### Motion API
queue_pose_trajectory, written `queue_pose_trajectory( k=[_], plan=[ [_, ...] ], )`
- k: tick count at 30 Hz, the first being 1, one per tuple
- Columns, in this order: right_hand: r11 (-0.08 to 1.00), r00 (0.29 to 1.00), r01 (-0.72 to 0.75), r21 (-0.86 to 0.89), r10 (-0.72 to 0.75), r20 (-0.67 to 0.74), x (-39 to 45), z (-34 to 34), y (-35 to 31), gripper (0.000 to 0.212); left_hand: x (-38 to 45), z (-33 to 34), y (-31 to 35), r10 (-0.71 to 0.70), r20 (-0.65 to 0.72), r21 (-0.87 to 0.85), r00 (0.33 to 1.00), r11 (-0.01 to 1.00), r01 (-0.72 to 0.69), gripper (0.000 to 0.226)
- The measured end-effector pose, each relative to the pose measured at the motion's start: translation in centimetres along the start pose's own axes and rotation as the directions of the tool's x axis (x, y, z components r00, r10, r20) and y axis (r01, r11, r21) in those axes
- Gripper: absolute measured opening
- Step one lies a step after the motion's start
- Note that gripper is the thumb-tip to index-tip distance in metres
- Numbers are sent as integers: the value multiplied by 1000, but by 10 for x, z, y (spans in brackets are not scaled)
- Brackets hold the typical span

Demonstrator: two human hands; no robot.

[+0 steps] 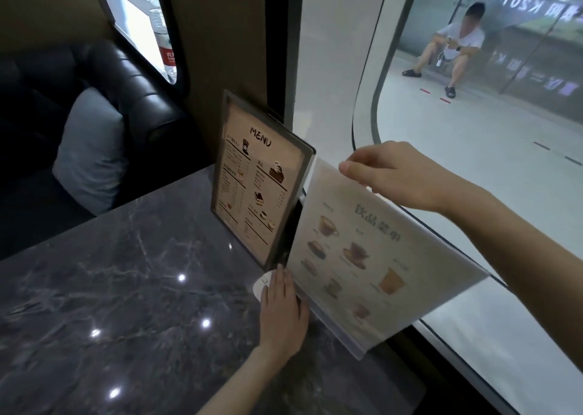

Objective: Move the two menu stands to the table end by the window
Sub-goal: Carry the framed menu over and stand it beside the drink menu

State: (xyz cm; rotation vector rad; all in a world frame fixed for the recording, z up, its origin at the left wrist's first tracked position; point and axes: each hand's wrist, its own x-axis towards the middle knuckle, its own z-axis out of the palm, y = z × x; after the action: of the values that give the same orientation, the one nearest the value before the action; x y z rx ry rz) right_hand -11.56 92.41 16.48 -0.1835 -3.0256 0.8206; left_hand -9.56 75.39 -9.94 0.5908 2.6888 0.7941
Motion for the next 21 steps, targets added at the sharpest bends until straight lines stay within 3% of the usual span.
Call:
queue_pose_trajectory(
  k=[5,7,12,21],
  plan=[
    [1000,998,7,9,-7,-61,-24,5,11,33,-10,21,1,87,173,175,981,978,-118,98],
    [999,997,35,-24,-37,-72,-30,10,14,31,-12,24,1,89,210,218,974,966,-136,100],
    [992,989,55,-111,-70,-134,-32,17,15,33,-10,23,1,47,275,271,960,954,-124,65],
    [990,982,92,-106,-108,-152,-25,20,11,36,-13,11,-10,15,303,257,953,962,-97,61]
  ],
)
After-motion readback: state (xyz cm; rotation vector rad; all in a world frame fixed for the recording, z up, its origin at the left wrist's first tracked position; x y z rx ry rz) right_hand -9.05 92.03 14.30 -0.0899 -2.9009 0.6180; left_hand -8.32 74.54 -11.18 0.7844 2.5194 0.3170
